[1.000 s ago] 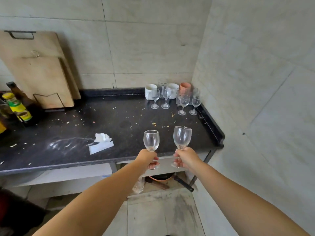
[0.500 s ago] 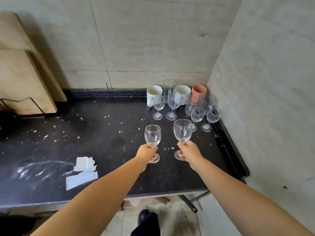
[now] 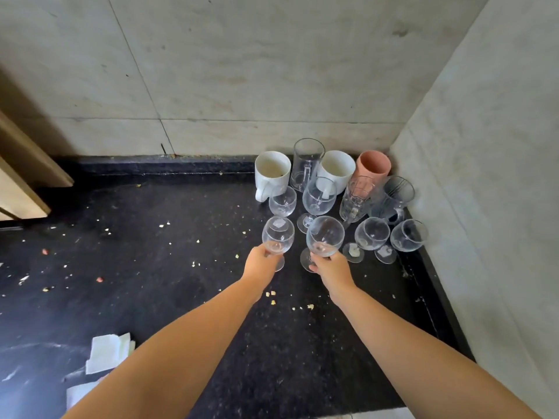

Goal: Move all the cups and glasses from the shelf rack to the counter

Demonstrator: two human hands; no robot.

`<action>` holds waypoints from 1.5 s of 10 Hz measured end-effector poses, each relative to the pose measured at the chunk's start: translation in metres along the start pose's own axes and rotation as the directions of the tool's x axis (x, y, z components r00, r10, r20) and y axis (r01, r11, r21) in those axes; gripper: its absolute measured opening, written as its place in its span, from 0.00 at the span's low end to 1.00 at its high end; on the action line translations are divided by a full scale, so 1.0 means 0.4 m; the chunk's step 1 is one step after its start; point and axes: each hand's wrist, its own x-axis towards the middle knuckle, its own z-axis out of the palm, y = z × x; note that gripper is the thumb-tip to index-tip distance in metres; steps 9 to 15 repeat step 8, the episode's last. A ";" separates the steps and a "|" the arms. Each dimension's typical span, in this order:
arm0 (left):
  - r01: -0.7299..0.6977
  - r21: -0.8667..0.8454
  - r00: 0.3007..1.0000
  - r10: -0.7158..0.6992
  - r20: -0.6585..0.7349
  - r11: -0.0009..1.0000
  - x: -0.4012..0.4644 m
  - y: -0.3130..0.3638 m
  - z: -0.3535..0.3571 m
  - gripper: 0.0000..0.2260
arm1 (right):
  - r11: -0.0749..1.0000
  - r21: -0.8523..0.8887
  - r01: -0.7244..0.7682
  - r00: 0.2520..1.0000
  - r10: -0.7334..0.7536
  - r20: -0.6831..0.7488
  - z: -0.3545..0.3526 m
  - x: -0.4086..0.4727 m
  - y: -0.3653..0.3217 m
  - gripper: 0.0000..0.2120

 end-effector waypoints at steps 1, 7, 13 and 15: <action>0.000 -0.040 1.000 0.000 -0.003 0.999 0.026 -0.003 0.016 0.03 | 1.000 -0.006 -0.006 1.000 0.006 0.015 0.014 0.034 0.007 0.13; -0.011 -0.014 1.000 0.011 0.006 1.000 0.071 -0.005 0.050 0.14 | 0.995 0.062 -0.077 0.995 0.073 0.070 0.030 0.086 0.018 0.15; -0.018 -0.024 1.000 0.017 -0.014 1.000 0.055 -0.001 0.049 0.09 | 0.996 0.049 -0.074 0.995 0.070 0.066 0.017 0.070 0.020 0.13; -0.018 -0.024 1.000 0.017 -0.014 1.000 0.055 -0.001 0.049 0.09 | 0.996 0.049 -0.074 0.995 0.070 0.066 0.017 0.070 0.020 0.13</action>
